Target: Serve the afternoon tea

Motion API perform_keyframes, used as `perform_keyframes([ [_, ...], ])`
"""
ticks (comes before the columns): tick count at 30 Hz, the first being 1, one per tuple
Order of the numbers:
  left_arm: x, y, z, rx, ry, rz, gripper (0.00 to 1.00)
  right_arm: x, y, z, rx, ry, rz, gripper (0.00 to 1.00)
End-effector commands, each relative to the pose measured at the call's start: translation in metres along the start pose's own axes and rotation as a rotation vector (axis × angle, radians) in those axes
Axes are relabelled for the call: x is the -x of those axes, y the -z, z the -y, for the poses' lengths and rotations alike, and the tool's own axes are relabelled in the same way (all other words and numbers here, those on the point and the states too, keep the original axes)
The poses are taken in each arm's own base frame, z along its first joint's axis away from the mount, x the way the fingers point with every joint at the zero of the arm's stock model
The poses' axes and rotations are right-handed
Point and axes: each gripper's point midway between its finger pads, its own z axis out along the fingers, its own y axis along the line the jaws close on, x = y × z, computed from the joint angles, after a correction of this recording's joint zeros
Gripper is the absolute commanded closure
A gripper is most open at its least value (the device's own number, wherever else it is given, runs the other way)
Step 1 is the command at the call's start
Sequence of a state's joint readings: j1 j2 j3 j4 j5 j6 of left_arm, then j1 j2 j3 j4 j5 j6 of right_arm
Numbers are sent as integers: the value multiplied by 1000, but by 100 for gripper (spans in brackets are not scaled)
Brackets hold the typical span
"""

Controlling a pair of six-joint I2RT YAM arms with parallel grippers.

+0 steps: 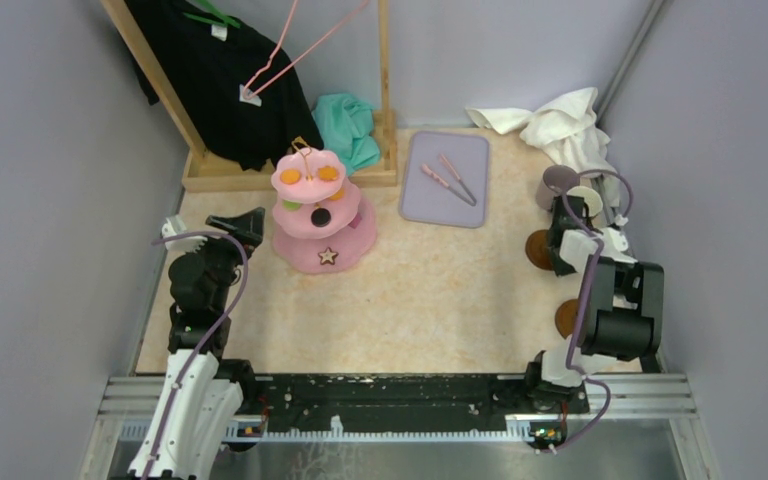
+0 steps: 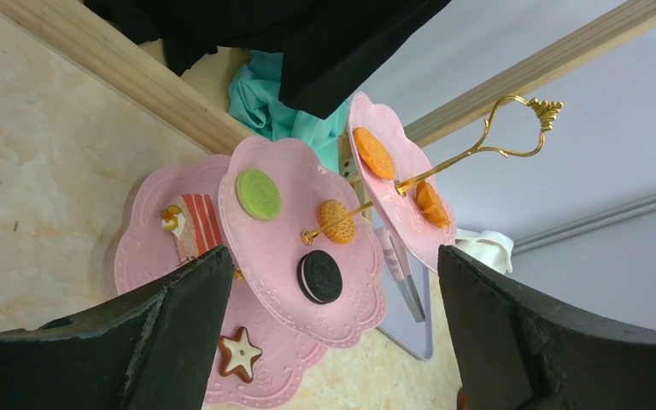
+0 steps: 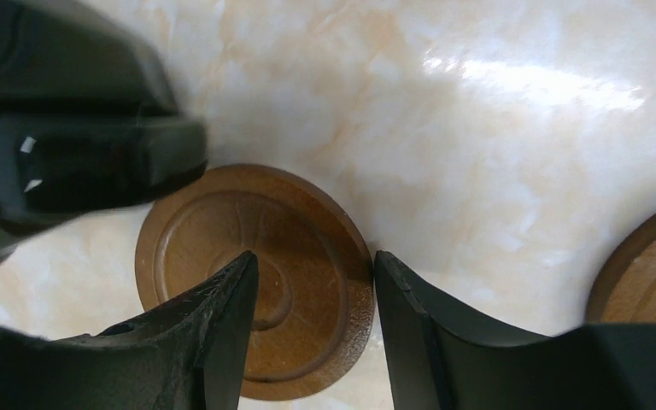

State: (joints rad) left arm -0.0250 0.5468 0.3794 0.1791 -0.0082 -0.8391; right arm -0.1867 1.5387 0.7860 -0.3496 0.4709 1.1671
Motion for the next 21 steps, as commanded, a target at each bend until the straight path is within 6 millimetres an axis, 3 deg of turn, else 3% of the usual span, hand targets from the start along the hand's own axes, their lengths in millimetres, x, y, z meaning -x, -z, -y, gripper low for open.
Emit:
perform_keyframes([
  [1,9,1,11,-30,5,27,6,-54,3,12,-6,139,-135,47],
  [13,13,1,12,-27,4,42,6,-95,21,7,52,256,-171,46],
  [17,13,2,13,-29,6,43,6,-95,25,7,47,265,-172,46],
  [21,13,1,13,-27,8,44,6,-81,44,-14,129,317,-105,46],
])
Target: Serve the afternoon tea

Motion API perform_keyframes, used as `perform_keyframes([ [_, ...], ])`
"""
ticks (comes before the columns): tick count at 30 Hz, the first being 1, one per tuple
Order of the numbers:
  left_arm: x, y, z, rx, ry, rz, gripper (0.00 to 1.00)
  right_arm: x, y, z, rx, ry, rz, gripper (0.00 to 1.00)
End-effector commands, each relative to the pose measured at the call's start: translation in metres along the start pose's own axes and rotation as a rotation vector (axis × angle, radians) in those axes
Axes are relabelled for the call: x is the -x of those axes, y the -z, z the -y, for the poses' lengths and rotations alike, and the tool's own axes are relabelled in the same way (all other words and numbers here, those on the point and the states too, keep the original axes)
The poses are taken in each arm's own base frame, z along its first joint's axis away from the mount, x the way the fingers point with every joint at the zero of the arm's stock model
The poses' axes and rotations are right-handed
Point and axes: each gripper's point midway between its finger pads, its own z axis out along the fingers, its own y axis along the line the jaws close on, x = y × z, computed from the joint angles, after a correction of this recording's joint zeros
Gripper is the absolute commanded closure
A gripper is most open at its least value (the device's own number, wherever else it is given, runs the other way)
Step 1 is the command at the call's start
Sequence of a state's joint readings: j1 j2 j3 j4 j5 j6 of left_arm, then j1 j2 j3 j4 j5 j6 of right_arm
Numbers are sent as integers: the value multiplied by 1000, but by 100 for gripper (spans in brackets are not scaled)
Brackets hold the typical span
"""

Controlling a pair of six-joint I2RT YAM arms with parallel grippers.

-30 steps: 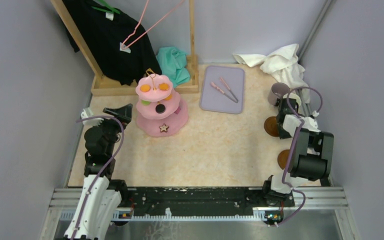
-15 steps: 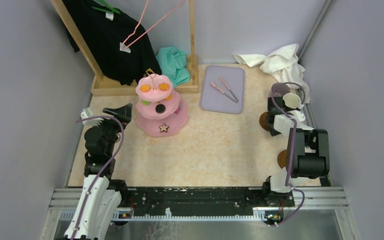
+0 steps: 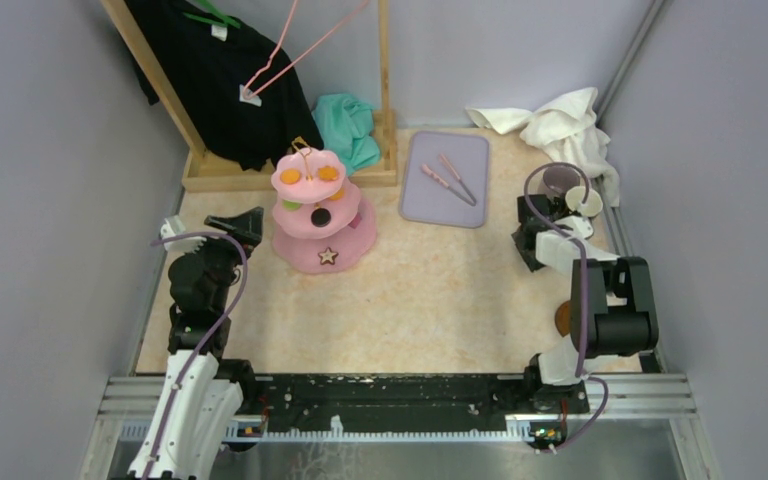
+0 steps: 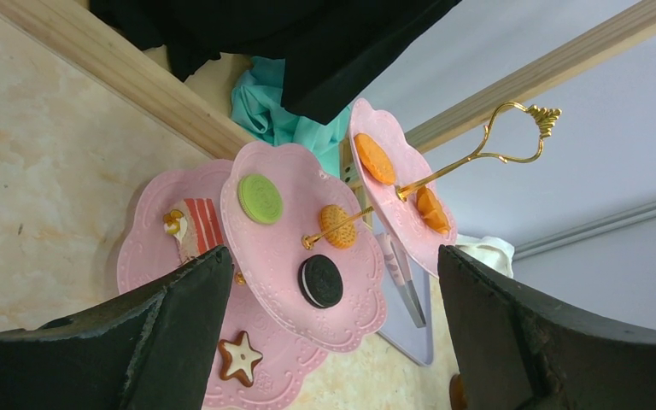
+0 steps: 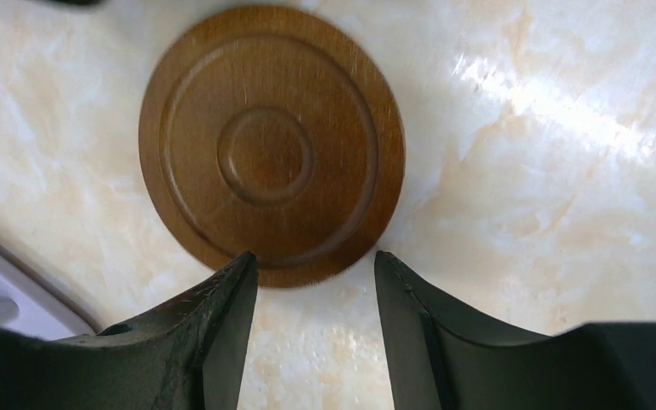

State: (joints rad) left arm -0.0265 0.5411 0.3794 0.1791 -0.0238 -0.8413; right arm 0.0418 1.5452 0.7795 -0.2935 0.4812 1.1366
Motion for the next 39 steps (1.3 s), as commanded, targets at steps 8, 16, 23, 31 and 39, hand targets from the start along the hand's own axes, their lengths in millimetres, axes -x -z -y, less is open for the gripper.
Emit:
perform_keyframes([
  [8,9,-1,14,-37,16,24,6,12,56,-22,110,138,28,46],
  [16,12,0,16,-34,8,26,6,41,41,-48,37,219,124,46],
  [23,13,0,18,-41,10,27,6,58,10,-46,-69,236,138,46],
  [31,7,0,16,-48,21,16,6,69,-11,-42,-119,260,154,46],
  [39,7,1,15,-45,19,20,6,56,-29,-48,-114,299,106,45],
])
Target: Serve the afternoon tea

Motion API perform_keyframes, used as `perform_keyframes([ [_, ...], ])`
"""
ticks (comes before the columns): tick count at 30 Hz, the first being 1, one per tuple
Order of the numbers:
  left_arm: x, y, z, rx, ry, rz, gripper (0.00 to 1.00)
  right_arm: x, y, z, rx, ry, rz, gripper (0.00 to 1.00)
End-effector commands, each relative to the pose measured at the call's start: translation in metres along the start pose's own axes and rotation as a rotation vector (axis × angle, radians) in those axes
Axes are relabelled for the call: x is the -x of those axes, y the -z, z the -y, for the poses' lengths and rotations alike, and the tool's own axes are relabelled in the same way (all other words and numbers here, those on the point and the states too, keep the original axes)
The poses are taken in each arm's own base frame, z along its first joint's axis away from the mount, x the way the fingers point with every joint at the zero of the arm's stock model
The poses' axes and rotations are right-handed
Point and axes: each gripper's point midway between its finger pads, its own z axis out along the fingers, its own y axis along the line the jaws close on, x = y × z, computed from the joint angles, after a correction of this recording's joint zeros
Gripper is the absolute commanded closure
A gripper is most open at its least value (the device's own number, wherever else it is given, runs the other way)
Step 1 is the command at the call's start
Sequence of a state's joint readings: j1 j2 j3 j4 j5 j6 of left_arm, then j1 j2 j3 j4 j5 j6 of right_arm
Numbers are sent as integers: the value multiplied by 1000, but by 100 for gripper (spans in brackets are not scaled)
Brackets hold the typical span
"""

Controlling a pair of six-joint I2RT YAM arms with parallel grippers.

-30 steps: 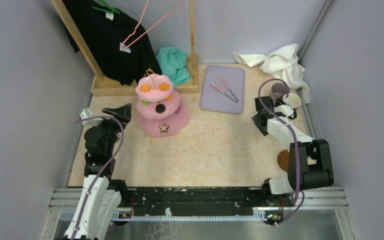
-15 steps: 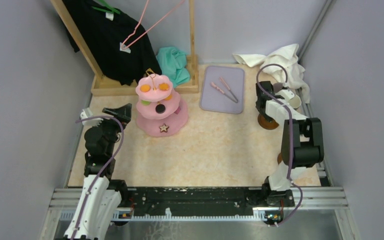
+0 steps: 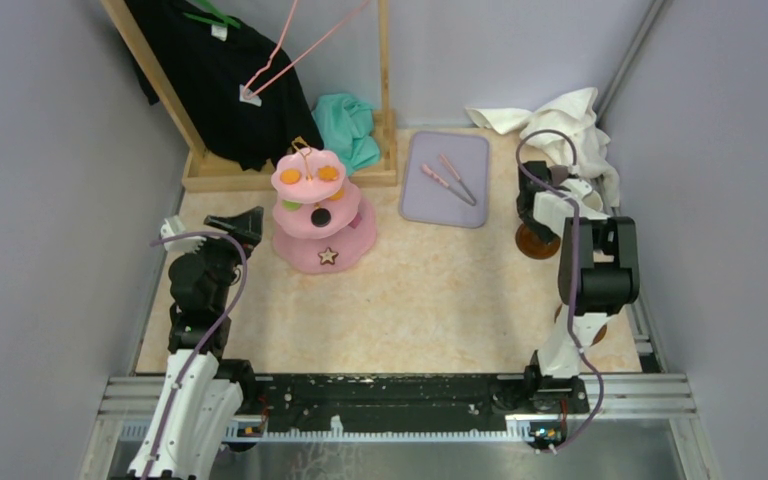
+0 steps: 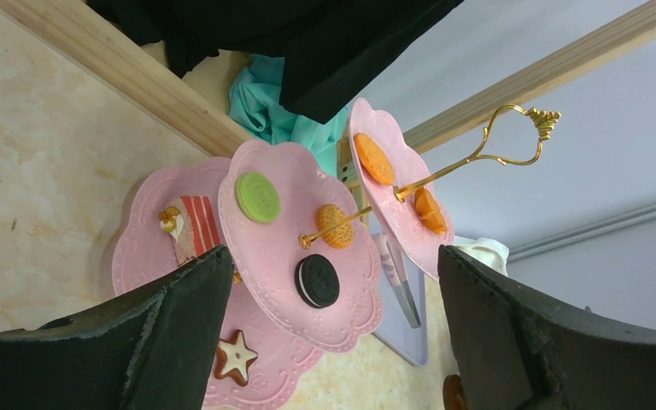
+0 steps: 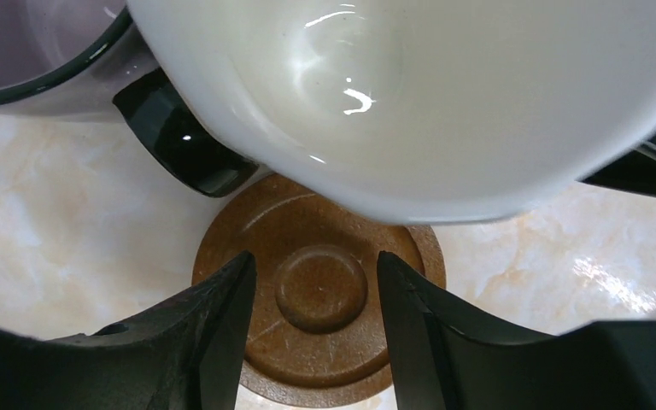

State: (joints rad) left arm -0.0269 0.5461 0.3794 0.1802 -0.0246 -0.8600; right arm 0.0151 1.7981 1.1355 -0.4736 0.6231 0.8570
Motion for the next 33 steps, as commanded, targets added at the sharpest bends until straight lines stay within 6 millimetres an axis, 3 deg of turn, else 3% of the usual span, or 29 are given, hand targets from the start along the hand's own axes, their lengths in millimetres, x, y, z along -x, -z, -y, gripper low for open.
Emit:
perform_keyframes([
  [1,8,1,15,-48,0,20,6,11,-3,-15,24,3,18,45],
  [8,7,2,13,-47,2,20,6,-12,-12,-22,49,65,-65,44],
  [16,5,2,10,-42,5,20,6,-43,-2,-31,119,104,-131,44],
  [23,6,3,10,-36,0,24,6,-67,15,-44,168,151,-159,44],
  [33,5,5,11,-46,10,24,6,-97,41,-31,209,194,-182,44],
])
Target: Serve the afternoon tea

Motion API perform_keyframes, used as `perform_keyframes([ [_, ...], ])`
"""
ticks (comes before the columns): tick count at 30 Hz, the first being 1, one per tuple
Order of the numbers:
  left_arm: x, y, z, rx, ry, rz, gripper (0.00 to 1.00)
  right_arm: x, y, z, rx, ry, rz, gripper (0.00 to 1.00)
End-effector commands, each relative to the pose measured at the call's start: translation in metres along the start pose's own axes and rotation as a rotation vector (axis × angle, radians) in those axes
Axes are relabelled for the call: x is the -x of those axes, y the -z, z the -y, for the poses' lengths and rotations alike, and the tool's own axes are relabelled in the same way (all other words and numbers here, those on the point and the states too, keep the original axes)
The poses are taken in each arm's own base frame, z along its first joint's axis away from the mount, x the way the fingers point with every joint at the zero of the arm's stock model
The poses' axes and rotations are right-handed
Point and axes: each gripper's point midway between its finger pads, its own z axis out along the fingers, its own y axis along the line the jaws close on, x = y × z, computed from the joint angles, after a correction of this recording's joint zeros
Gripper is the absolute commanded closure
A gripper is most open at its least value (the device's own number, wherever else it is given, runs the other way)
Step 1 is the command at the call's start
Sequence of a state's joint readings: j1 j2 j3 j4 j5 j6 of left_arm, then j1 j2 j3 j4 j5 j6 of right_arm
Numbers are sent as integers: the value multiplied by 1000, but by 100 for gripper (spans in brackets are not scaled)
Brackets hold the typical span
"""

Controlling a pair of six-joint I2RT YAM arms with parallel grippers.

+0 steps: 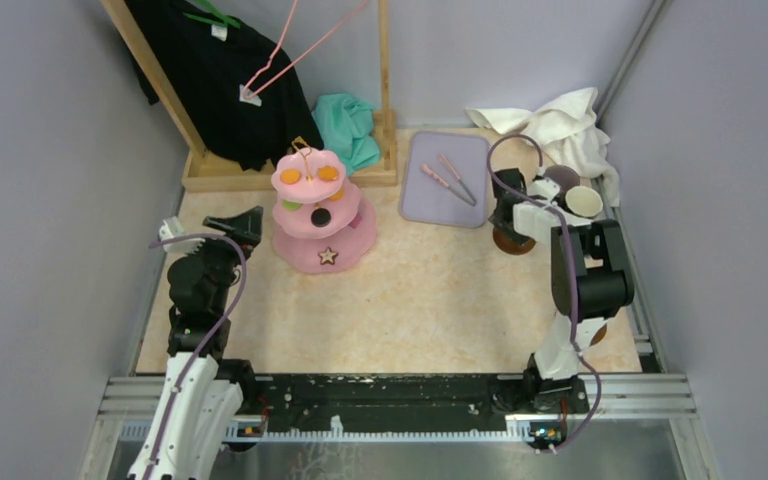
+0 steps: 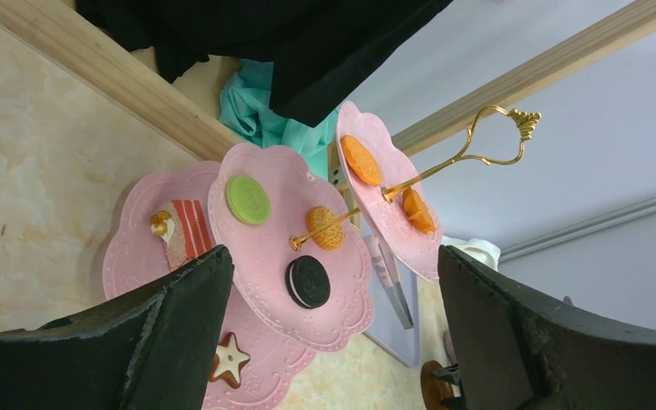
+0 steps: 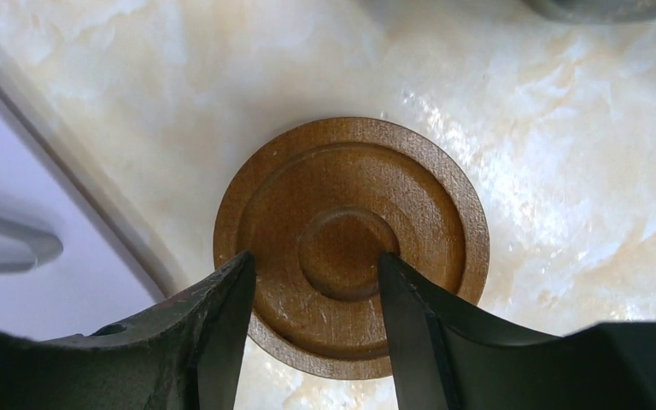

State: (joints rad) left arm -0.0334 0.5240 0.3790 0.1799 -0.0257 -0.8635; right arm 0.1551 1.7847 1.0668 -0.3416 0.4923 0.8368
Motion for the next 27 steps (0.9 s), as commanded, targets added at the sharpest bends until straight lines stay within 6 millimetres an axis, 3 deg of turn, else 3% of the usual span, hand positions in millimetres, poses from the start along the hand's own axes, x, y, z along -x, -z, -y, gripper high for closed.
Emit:
perform_keyframes([
  [1,3,2,6,-27,5,15,6,-54,14,17,-11,103,-141,44],
  [6,4,2,8,-32,7,17,6,-79,25,17,10,159,-163,44],
  [16,6,2,13,-41,10,22,6,-133,66,10,82,291,-169,44],
  [27,10,1,13,-30,-2,41,5,-195,133,-52,275,523,-150,44],
])
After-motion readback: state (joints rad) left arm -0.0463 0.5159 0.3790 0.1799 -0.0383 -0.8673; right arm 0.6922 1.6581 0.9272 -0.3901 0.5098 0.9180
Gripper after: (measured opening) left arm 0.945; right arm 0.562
